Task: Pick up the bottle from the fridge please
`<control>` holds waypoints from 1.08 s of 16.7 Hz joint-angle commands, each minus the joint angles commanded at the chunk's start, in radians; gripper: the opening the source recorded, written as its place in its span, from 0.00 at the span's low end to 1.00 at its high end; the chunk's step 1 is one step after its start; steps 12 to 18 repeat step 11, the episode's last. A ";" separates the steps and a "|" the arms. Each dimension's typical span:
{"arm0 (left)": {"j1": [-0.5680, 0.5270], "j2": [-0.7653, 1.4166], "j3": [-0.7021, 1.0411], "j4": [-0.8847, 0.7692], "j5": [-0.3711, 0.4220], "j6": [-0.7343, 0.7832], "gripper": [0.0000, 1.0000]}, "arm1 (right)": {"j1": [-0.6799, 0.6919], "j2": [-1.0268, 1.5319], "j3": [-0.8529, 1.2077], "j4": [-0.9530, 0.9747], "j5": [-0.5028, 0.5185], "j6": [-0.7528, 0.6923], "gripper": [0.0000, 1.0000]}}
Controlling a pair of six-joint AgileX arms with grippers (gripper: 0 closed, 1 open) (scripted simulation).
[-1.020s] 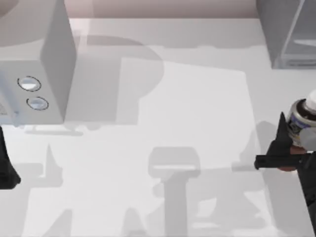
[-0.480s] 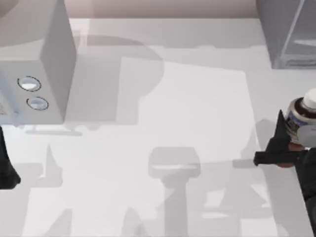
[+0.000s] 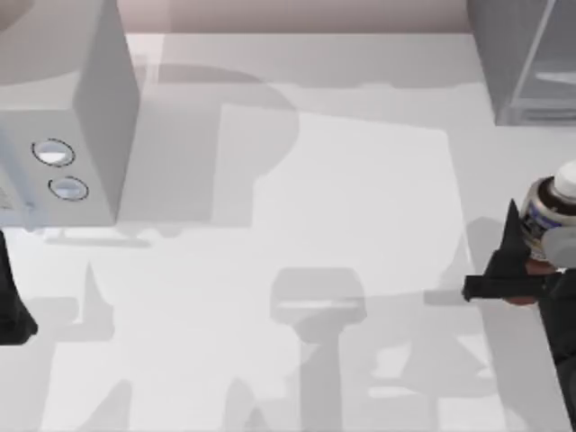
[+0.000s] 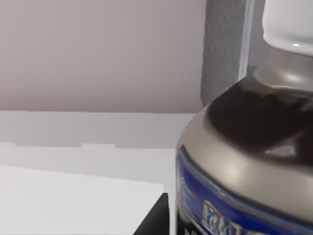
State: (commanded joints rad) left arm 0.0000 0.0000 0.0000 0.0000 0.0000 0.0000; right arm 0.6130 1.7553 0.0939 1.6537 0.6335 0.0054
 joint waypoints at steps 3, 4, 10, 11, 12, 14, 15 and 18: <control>0.000 0.000 0.000 0.000 0.000 0.000 1.00 | 0.000 0.000 0.000 0.000 0.000 0.000 0.83; 0.000 0.000 0.000 0.000 0.000 0.000 1.00 | 0.000 0.000 0.000 0.000 0.000 0.000 0.90; 0.000 0.000 0.000 0.000 0.000 0.000 1.00 | 0.000 0.000 0.000 0.000 0.000 0.000 1.00; 0.000 0.000 0.000 0.000 0.000 0.000 1.00 | 0.000 0.000 0.000 0.000 0.000 0.000 1.00; 0.000 0.000 0.000 0.000 0.000 0.000 1.00 | 0.000 0.000 0.000 0.000 0.000 0.000 1.00; 0.000 0.000 0.000 0.000 0.000 0.000 1.00 | 0.000 0.000 0.000 0.000 0.000 0.000 1.00; 0.000 0.000 0.000 0.000 0.000 0.000 1.00 | 0.000 0.000 0.000 0.000 0.000 0.000 1.00; 0.000 0.000 0.000 0.000 0.000 0.000 1.00 | 0.000 0.000 0.000 0.000 0.000 0.000 1.00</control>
